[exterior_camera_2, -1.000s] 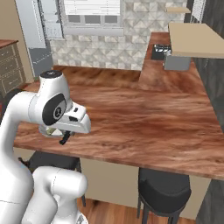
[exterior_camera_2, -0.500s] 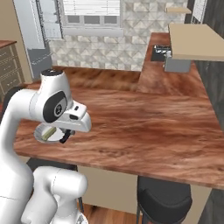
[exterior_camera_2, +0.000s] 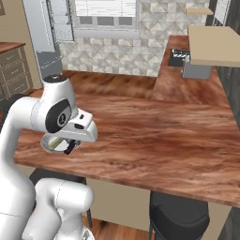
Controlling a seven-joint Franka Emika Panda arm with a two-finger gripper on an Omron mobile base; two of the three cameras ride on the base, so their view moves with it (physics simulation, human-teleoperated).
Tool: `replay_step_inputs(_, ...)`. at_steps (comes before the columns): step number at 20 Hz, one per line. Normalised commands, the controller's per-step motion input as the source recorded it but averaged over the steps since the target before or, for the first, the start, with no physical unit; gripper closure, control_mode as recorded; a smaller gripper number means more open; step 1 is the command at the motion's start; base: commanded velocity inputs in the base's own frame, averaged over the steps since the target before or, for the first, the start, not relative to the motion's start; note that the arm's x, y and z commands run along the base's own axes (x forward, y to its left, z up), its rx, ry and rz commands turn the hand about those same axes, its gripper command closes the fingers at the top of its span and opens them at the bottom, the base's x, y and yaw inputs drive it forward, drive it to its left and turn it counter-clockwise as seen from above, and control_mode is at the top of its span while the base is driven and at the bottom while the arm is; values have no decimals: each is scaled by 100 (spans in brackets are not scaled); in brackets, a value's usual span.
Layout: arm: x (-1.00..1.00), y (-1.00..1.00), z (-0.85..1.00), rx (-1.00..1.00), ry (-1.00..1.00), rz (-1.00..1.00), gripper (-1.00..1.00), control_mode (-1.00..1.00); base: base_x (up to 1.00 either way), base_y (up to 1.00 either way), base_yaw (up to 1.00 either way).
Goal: Retrieve the butter from the fridge and place it on a plate on the dining table. Then retrieve the butter knife by the fridge and place it near the plate.
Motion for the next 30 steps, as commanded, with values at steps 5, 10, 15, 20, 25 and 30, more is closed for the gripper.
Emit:
replay_step_inputs(5, 27, 2, -1, 0, 0, 5, 100, -100, 0, 0, 0)
replay_step_inputs(10, 51, 4, -6, 0, -1, 0, 100, -100, 0, 0, 0)
replay_step_inputs(15, 51, 17, -35, 0, -1, 0, 100, -100, 0, 0, 0)
replay_step_inputs(20, 76, 10, -50, 0, 0, 0, 100, -100, 0, 0, 0)
replay_step_inputs(25, 70, 2, -46, 0, 0, 0, 100, -100, 0, 0, 0)
replay_step_inputs(30, 63, 7, -46, 0, 0, 0, 100, -100, 0, 0, 0)
